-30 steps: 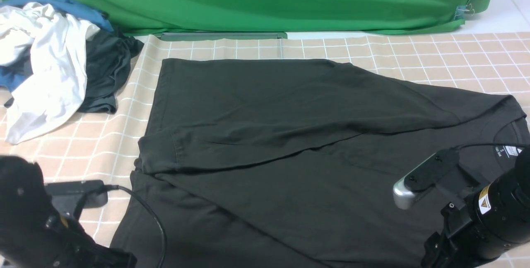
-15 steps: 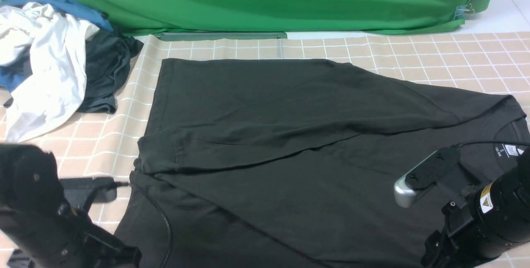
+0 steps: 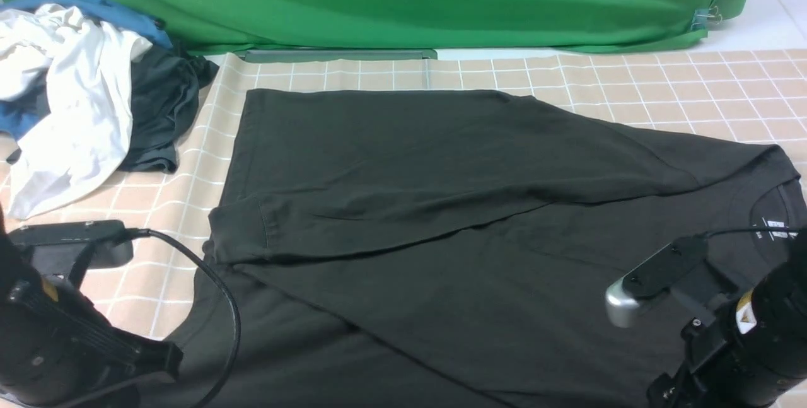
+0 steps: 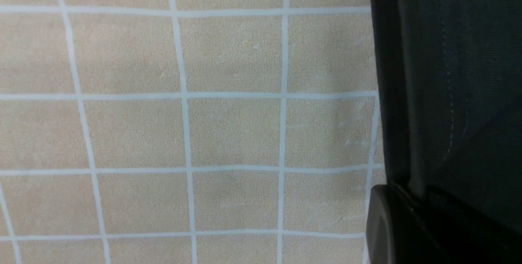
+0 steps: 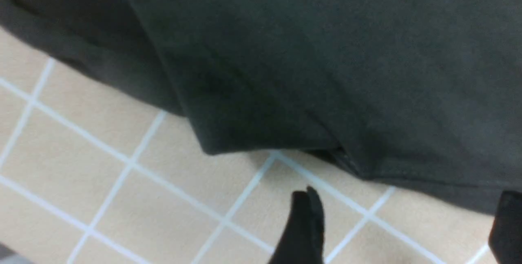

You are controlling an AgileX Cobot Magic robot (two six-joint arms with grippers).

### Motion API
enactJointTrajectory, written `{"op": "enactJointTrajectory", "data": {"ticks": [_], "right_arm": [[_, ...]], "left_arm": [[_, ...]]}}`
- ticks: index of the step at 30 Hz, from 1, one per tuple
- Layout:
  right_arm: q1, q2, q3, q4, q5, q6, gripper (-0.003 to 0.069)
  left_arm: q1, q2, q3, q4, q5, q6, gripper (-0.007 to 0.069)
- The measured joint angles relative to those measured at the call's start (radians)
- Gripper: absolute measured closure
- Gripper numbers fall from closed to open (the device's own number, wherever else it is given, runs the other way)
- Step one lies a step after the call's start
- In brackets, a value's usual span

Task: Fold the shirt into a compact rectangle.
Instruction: 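Grasp the near edge of the shirt at its hem and shoulder corners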

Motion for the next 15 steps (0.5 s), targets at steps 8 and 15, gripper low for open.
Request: {"op": "enactJointTrajectory", "data": {"ticks": [8,15], "right_arm": [[0.000,0.127,-0.005,-0.008,-0.056,-0.014,0.0090],[-0.001,0.135,-0.008,-0.048,-0.109,-0.014,0.0396]], "left_arm": [[0.000,0.000,0.000,-0.001,-0.023,-0.003,0.0606],[0.000,0.000,0.000,-0.011,-0.054,-0.003,0.0606]]}}
